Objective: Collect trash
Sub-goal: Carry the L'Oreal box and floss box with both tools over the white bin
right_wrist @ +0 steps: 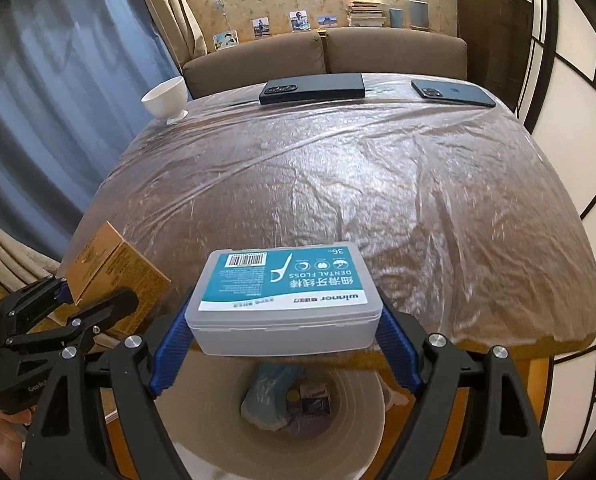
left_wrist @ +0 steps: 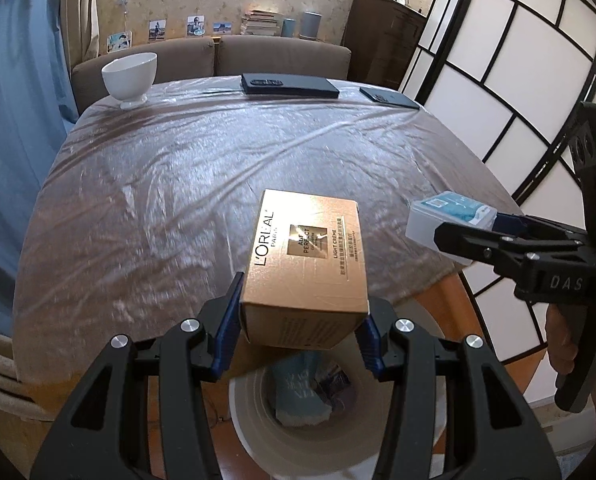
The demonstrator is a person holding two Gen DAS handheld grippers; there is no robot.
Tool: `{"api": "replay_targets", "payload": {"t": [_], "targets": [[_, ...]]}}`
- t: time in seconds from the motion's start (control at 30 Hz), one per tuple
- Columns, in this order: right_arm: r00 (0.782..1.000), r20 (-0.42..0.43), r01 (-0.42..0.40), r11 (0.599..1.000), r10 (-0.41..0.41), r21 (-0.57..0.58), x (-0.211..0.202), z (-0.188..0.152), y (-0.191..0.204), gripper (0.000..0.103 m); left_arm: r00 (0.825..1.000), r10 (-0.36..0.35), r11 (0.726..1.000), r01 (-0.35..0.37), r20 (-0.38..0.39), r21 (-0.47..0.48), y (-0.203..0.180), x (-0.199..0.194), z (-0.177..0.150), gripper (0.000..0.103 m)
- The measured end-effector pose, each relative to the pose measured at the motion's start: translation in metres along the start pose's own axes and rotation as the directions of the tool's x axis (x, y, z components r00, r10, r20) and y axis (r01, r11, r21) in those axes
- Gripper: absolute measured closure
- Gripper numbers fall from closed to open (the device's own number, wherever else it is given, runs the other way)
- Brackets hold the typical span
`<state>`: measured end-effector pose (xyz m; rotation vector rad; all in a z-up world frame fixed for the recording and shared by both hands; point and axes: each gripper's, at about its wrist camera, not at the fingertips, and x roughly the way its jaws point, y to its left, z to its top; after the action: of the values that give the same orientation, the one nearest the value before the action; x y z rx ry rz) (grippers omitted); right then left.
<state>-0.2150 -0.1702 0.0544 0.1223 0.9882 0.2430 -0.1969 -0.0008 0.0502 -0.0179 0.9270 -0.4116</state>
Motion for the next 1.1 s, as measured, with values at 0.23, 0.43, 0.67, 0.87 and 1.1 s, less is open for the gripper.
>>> {"api": "replay_targets", "payload": {"t": [0.23,0.43,0.67,0.87,1.1], "targets": [[1.0,-0.025,-0.011,1.0,0.011,-0.006,-0.013,-0.022,-0.002,0.022,1.0,-0.005,1.0,0.005,-0.021,-0.002,-0.011,-0.009,-0.018,0.052],[0.998,-0.061,-0.012,1.0,0.011,-0.018,-0.015,-0.042,-0.003,0.022,0.999,0.0,1.0,0.001,-0.044,0.007,-0.021,-0.01,-0.031,0.052],[0.995,-0.098,-0.023,0.999,0.021,-0.023,-0.016,-0.059,-0.007,0.022,0.998,-0.002,1.0,0.002,-0.063,0.003,-0.032,-0.012,-0.047,0.052],[0.992,-0.127,-0.027,0.999,0.024,-0.027,-0.012,-0.07,-0.009,0.022,0.997,-0.009,1.0,0.009,-0.075,0.004,-0.042,-0.012,-0.058,0.052],[0.987,-0.157,-0.026,0.999,0.019,-0.04,-0.004,-0.08,-0.011,0.022,0.994,0.004,1.0,-0.003,-0.112,0.008,-0.048,-0.002,-0.07,0.052]]}}
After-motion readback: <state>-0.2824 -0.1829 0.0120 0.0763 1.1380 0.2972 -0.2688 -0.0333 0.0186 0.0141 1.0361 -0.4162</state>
